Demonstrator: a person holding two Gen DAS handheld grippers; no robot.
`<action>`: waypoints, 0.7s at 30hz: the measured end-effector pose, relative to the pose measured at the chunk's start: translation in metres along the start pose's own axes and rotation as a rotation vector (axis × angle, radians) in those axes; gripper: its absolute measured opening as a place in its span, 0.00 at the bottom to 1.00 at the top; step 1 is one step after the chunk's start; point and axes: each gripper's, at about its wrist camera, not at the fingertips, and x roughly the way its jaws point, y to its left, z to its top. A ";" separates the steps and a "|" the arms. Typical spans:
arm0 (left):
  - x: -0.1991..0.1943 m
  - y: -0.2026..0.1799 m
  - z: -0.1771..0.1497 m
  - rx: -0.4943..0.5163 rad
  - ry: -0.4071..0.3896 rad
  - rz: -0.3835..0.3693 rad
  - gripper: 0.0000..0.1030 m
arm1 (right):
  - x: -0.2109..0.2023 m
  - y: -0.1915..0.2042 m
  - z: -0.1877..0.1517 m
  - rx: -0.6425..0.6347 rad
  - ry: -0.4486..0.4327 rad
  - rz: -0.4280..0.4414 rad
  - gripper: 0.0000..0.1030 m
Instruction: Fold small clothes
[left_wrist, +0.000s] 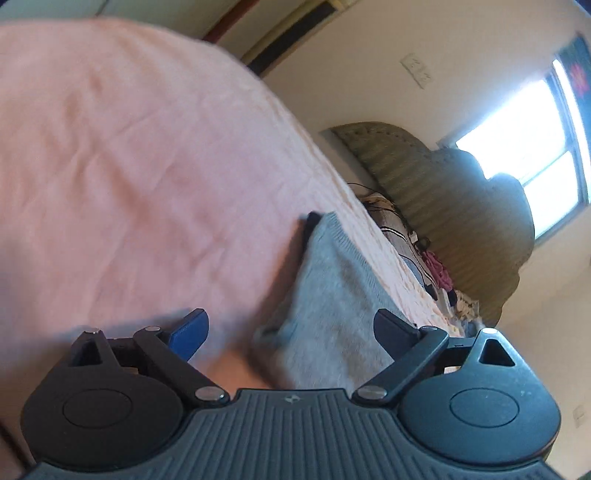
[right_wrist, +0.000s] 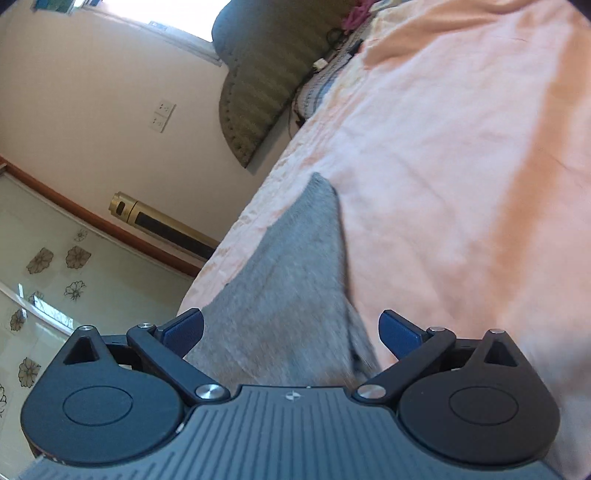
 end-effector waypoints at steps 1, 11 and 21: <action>-0.011 0.005 -0.010 -0.003 -0.041 -0.046 0.93 | -0.006 0.000 -0.008 -0.019 -0.013 0.000 0.94; 0.041 -0.023 -0.014 0.009 0.059 -0.141 0.85 | 0.070 0.041 -0.012 -0.078 0.057 -0.035 0.91; 0.054 -0.025 -0.013 0.091 0.099 0.000 0.04 | 0.091 0.020 -0.010 0.012 0.165 -0.053 0.15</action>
